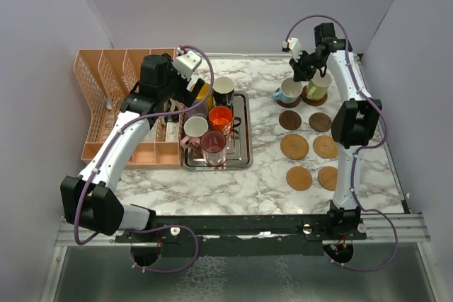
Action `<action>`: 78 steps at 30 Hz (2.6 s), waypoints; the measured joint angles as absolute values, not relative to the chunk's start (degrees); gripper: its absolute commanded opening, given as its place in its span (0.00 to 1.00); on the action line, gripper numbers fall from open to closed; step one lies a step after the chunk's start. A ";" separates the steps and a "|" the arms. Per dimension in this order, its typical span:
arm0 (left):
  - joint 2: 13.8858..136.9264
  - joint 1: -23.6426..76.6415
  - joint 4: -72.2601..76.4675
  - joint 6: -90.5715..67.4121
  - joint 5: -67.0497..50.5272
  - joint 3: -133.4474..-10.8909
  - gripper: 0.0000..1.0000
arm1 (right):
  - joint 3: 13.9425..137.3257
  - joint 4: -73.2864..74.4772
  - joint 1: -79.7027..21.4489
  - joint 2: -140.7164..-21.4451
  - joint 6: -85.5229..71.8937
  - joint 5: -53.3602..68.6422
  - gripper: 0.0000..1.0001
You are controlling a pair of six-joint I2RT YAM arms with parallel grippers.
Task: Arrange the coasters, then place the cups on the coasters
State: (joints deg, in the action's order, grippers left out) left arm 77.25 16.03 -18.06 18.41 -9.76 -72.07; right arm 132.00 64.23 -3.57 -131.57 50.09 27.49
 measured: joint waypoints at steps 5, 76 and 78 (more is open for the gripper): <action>77.25 15.86 -18.06 18.41 -9.80 -72.07 0.99 | 132.05 64.49 -3.40 -132.22 50.72 26.92 0.01; 77.28 15.33 -18.50 18.98 -11.62 -71.75 0.99 | 125.91 54.30 -3.16 -125.43 32.95 20.32 0.35; 77.25 15.33 -18.50 18.96 -11.84 -71.75 0.99 | 124.64 54.19 -3.14 -124.44 30.65 19.51 0.35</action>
State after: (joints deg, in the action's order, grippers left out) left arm 77.25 15.33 -18.50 18.96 -11.84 -71.75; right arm 124.64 54.19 -3.14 -124.44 30.65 19.51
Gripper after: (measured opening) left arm 0.991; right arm 0.346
